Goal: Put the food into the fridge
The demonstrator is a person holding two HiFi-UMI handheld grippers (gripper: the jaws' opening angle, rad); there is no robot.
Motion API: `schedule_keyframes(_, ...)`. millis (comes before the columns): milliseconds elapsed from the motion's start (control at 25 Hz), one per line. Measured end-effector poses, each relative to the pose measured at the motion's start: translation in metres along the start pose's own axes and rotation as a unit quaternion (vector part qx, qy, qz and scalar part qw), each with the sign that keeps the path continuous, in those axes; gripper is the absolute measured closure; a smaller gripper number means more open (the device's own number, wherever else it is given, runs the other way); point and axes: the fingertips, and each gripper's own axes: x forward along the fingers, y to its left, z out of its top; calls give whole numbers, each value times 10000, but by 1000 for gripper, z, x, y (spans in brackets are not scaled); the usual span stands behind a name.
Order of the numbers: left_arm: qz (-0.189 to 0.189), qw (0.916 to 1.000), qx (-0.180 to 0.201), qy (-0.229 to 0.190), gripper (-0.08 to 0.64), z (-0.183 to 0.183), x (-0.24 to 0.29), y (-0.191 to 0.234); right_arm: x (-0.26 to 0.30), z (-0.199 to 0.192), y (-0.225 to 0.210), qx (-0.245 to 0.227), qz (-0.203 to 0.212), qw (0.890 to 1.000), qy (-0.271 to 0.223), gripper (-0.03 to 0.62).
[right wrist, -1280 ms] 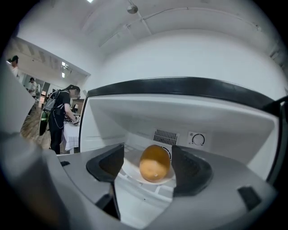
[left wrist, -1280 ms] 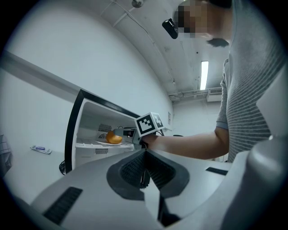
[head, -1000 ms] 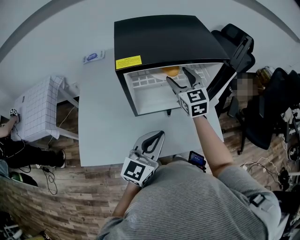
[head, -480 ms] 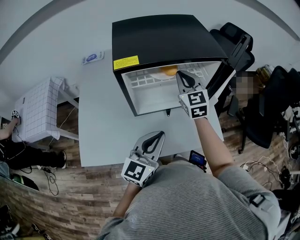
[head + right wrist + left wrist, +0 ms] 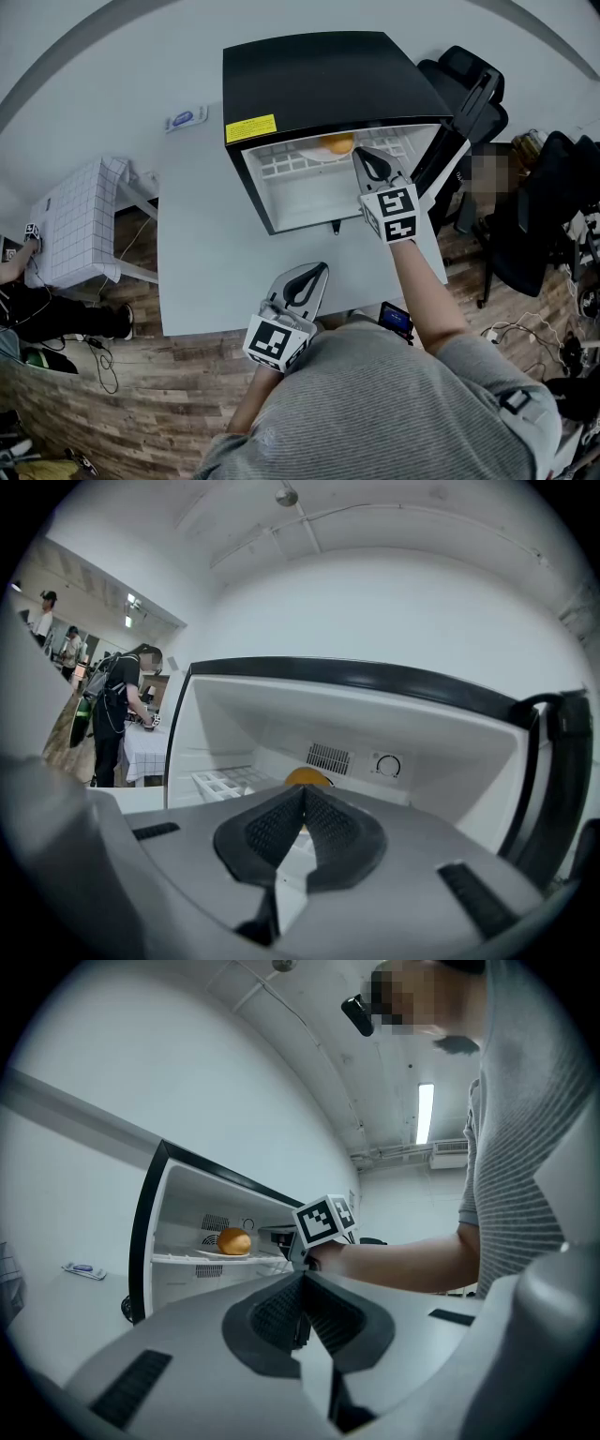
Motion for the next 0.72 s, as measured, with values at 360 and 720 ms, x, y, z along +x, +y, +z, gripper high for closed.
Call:
schedule_keyframes(360,-30,10000,-34,-31,549,-3,4,4,-25,-3,10,286,36,9995,-123,580)
schedule_keyframes(720,-59,10000,7,-72,549,-3,8,4,-67,-6,32,554,374,9969,-422,580)
